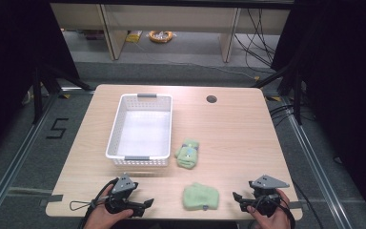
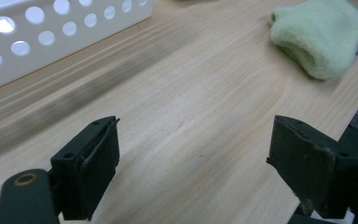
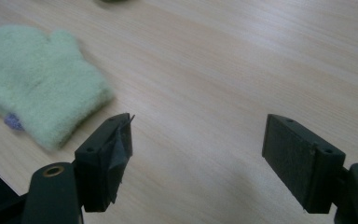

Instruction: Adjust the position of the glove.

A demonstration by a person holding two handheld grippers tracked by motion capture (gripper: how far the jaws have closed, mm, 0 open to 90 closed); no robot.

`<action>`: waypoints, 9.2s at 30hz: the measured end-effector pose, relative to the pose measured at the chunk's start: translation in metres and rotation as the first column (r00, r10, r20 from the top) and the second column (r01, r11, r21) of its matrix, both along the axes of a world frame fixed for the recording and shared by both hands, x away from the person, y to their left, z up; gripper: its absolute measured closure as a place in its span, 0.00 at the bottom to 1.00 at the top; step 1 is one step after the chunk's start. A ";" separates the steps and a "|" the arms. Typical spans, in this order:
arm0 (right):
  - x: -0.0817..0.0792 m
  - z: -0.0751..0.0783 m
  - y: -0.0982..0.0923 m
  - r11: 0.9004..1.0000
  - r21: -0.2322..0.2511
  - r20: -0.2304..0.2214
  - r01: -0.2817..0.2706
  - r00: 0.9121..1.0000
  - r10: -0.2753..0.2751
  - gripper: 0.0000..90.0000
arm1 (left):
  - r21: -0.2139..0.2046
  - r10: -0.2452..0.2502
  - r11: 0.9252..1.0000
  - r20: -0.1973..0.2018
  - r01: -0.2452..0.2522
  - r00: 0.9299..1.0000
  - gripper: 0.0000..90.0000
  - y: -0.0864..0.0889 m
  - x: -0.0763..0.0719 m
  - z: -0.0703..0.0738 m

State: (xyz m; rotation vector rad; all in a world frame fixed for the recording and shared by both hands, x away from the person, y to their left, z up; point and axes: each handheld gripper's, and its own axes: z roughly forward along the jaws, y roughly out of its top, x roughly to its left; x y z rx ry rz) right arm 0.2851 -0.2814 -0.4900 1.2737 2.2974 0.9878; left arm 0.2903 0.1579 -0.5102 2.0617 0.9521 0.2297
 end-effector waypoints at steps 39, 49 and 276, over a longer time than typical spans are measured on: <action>0.012 0.008 0.041 0.983 0.048 0.005 -0.178 0.984 0.178 0.55 | -0.076 -0.130 0.989 0.006 0.130 0.992 0.26 -0.067 -0.004 0.004; 0.022 0.002 0.053 0.973 0.035 -0.036 -0.230 0.972 0.231 0.64 | -0.068 -0.168 0.984 -0.014 0.166 0.986 0.41 -0.088 0.007 0.011; 0.007 0.007 0.107 0.935 0.198 -0.078 -0.293 0.947 0.313 0.95 | -0.058 -0.164 0.984 0.074 0.169 0.984 0.93 -0.052 0.035 0.033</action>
